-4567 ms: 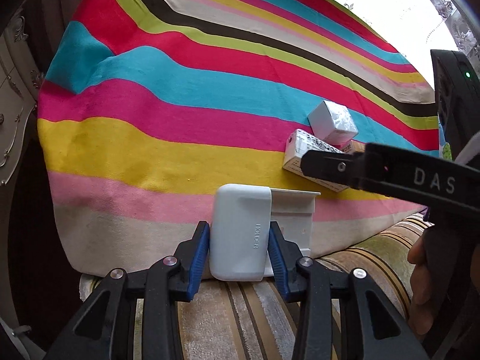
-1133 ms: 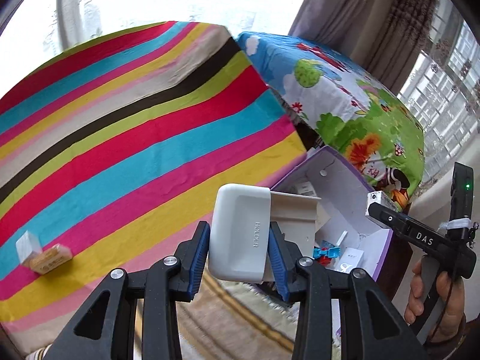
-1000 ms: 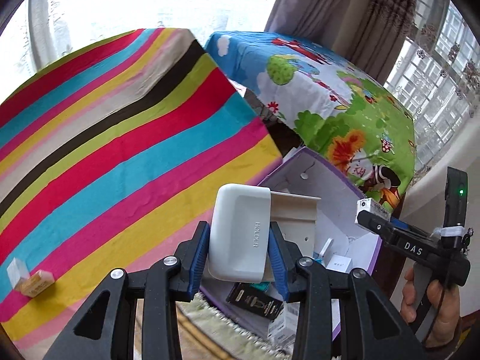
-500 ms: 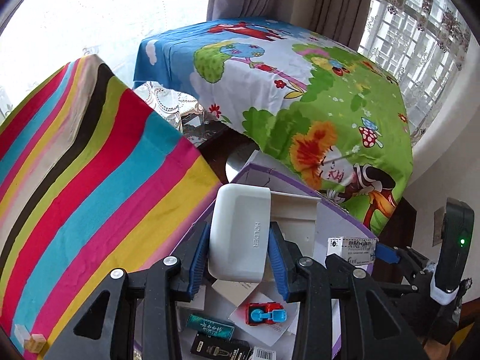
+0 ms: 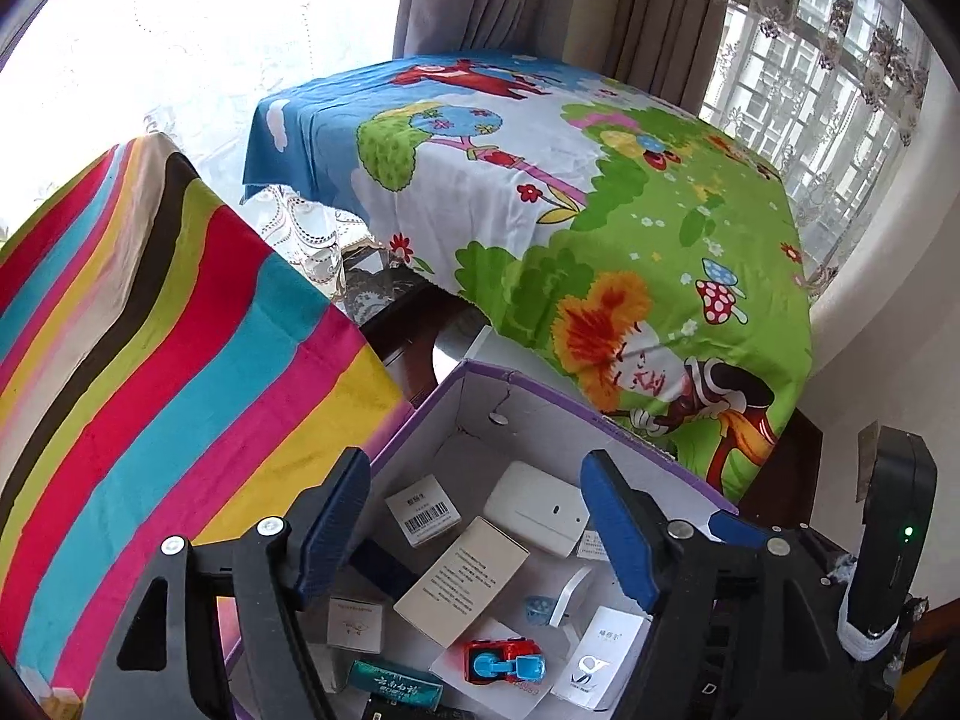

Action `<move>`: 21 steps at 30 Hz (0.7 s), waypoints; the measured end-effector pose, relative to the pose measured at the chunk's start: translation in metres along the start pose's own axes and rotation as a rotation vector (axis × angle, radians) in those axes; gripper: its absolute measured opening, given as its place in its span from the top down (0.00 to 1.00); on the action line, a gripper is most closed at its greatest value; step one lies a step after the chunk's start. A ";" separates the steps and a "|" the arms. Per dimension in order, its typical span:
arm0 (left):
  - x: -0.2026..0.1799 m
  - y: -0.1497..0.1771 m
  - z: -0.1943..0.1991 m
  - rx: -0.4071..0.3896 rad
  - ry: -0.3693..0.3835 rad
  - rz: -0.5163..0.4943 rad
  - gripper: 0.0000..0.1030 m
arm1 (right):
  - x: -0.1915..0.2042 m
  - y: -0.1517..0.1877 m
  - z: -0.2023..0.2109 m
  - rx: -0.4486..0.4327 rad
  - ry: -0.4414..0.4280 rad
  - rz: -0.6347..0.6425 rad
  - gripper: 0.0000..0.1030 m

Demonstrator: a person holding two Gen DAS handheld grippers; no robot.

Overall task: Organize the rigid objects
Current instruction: 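Lower both items into the purple box and open both tools, then move both open tools back to the white cube and tan box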

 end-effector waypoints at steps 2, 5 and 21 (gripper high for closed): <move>0.008 0.004 0.007 -0.021 0.012 0.016 0.29 | 0.002 0.000 0.004 -0.010 0.006 0.003 0.14; 0.018 0.011 0.016 -0.046 0.012 0.030 0.29 | 0.006 0.000 0.011 -0.028 0.012 0.016 0.14; 0.074 0.073 0.064 -0.091 0.019 0.125 0.28 | 0.088 0.011 0.058 -0.122 0.036 0.188 0.11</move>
Point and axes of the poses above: each gripper's, at about its wrist camera, not at the fingertips, and z roughly against the way its jaws point, x to its left, y to its underside, the point moved 5 cm from there along -z, roughly the way its jaws point, and after that the axes turned 15 degrees about x, right-handed, at the moved point
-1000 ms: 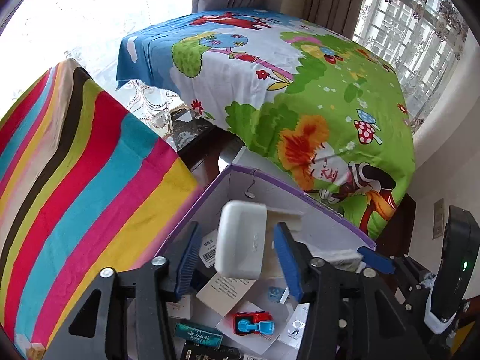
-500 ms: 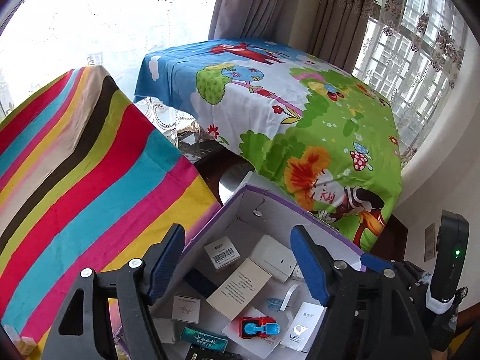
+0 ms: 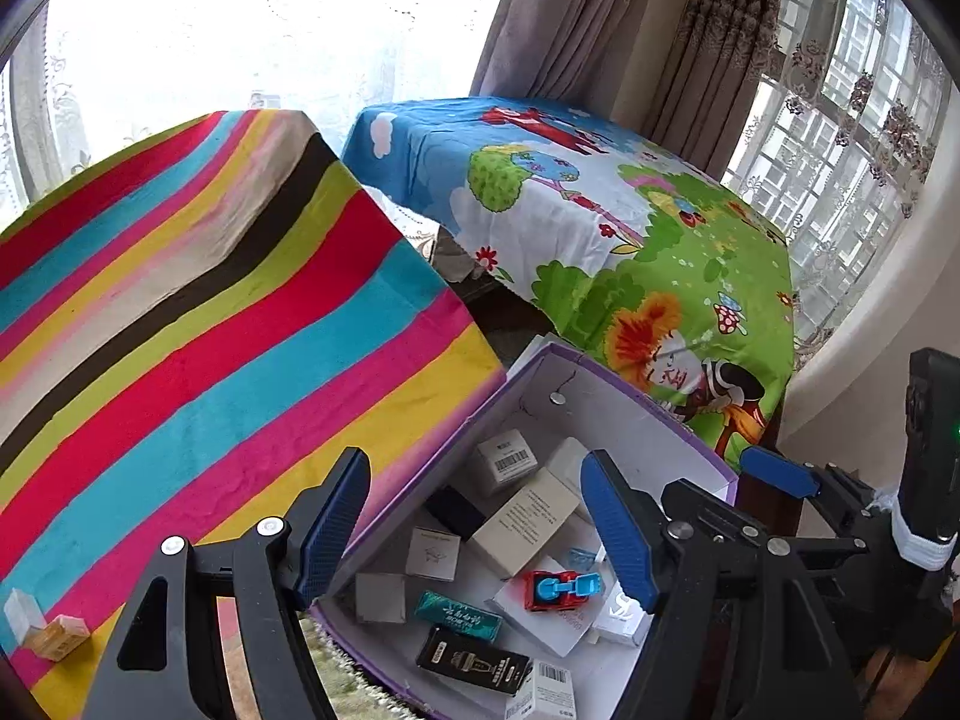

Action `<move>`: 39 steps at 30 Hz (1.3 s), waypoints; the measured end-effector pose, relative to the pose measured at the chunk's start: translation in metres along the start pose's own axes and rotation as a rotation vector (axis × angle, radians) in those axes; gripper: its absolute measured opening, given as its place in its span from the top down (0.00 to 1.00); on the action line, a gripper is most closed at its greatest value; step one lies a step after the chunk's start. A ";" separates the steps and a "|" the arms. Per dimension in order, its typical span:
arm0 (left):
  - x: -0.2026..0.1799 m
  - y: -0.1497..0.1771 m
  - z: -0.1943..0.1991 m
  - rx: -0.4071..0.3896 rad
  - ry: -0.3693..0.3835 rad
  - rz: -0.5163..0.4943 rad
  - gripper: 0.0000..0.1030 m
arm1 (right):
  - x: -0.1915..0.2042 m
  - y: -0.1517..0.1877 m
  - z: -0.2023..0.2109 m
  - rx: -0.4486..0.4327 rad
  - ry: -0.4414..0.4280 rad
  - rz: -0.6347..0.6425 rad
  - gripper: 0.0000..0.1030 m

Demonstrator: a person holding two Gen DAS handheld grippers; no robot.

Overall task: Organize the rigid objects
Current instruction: 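Move both open tools back to the white cube and tan box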

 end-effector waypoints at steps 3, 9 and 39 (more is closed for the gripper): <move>0.015 0.009 0.012 -0.018 0.005 0.033 0.28 | 0.020 0.001 0.008 -0.009 -0.001 0.044 0.09; 0.048 0.028 0.033 -0.048 -0.013 0.110 0.28 | 0.059 0.007 0.019 -0.018 -0.021 0.119 0.09; 0.358 0.172 0.061 0.030 -0.158 0.858 0.28 | 0.252 0.045 0.001 0.124 -0.150 0.513 0.09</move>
Point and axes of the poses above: each gripper's, at about its wrist camera, not at the fingertips, and z roughly against the way its jaws point, x to its left, y to its underside, the point moved 5 cm from there along -z, roughly the way its jaws point, and after that the axes turned 15 degrees about x, right-handed, at the moved point
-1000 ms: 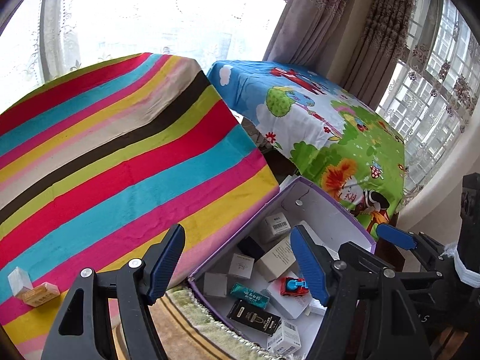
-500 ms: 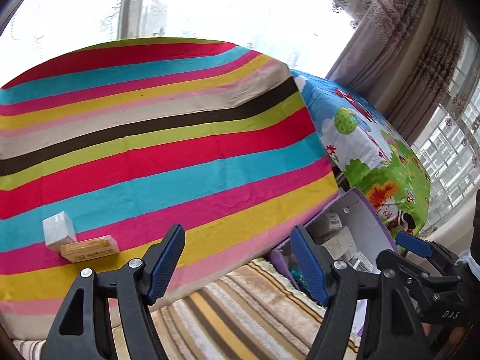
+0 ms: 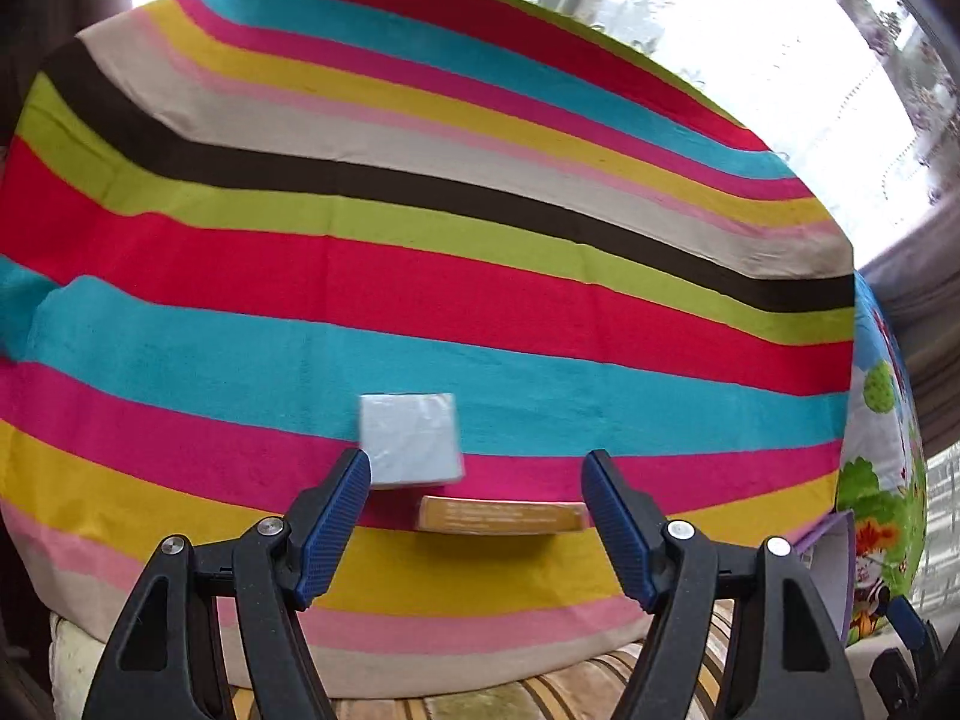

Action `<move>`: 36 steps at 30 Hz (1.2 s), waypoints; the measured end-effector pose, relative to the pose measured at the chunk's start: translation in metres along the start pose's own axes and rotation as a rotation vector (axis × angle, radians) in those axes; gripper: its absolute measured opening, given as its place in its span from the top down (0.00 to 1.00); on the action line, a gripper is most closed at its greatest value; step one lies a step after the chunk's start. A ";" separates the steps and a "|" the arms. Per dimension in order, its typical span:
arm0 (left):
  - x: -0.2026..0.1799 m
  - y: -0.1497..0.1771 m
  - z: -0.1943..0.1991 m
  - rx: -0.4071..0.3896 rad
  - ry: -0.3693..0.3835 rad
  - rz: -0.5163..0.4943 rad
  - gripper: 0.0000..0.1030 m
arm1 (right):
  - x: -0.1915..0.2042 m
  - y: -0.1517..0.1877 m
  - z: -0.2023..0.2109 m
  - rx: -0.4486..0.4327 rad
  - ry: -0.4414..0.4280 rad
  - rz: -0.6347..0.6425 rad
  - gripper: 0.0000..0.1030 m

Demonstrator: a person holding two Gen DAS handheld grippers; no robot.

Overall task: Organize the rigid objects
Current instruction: 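Move both open tools back to the white cube and tan box, then grasp the white cube box with the left tool while the right tool grasps the tan box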

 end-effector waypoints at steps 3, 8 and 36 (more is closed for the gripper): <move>0.012 -0.005 -0.010 0.016 -0.007 0.030 0.28 | 0.019 -0.008 -0.009 0.019 -0.007 0.039 0.09; 0.017 -0.007 -0.025 0.033 -0.054 0.027 0.28 | 0.051 -0.020 -0.028 0.050 -0.012 0.108 0.09; 0.080 -0.004 -0.006 -0.068 0.034 0.189 0.51 | 0.176 -0.047 -0.153 0.267 -0.078 0.171 0.09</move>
Point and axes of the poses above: each gripper's, at about its wrist camera, not at the fingertips, and z roughly against the way its jaws point, x to its left, y to its underside, the point moved 5 cm from there along -z, roughly the way its jaws point, and after that the axes turned 15 degrees about x, right-handed, at the moved point
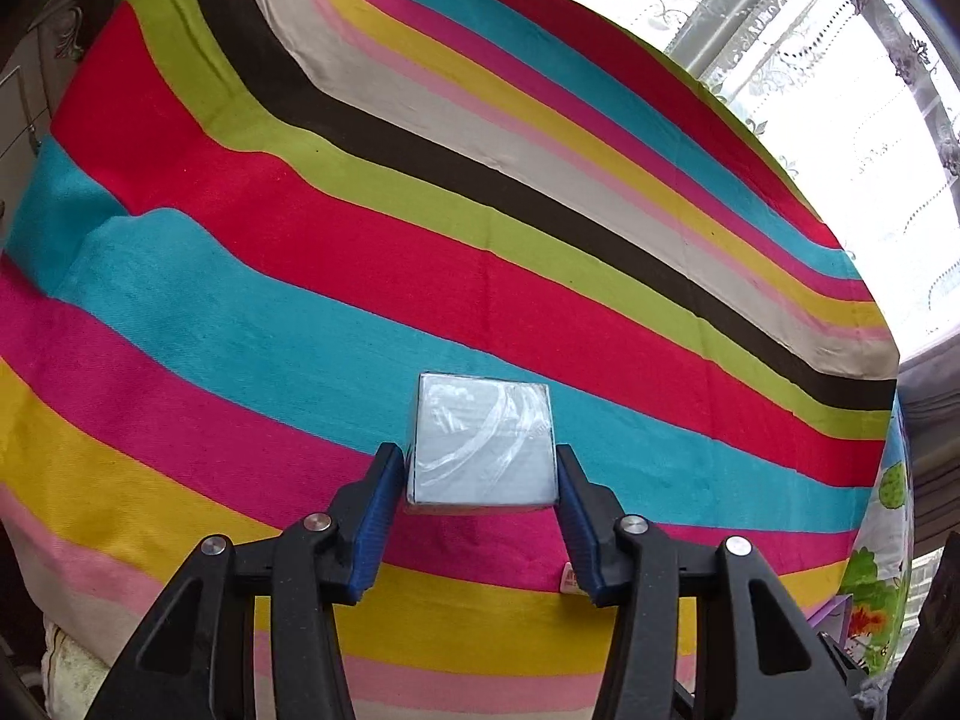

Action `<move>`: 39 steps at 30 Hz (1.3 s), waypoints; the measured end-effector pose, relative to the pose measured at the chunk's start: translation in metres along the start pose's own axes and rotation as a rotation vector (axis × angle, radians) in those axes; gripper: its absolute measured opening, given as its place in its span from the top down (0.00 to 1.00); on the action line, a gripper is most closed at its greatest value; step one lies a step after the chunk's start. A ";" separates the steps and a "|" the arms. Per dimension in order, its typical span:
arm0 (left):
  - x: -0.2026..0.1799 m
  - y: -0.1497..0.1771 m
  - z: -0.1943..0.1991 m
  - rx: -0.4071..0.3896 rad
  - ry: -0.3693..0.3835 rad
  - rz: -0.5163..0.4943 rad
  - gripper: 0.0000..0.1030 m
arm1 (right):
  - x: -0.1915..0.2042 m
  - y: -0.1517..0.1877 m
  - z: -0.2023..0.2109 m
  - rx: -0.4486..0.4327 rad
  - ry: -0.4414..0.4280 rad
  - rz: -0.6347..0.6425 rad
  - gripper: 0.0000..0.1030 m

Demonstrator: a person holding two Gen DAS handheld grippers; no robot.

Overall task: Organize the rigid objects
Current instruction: 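Grasp the white cube box with the left tool while the right tool grasps the tan box, then carry both held boxes over the purple box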

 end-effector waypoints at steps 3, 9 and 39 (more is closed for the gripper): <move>0.002 0.000 -0.003 0.009 0.011 0.005 0.51 | 0.003 -0.009 -0.006 0.006 -0.002 -0.034 0.09; 0.010 -0.001 -0.004 0.011 0.027 0.030 0.51 | 0.007 -0.022 -0.022 0.030 0.040 -0.074 0.09; -0.028 0.012 0.003 -0.018 0.051 -0.065 0.51 | -0.028 -0.022 -0.007 -0.077 0.114 -0.137 0.18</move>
Point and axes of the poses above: each gripper's, at about its wrist camera, not at the fingertips, and z roughly against the way its jaws point, x to its left, y to its underside, the point moved 5 cm from there along -z, roughly the way its jaws point, and after that the axes turned 15 degrees about x, right-handed, at the moved point
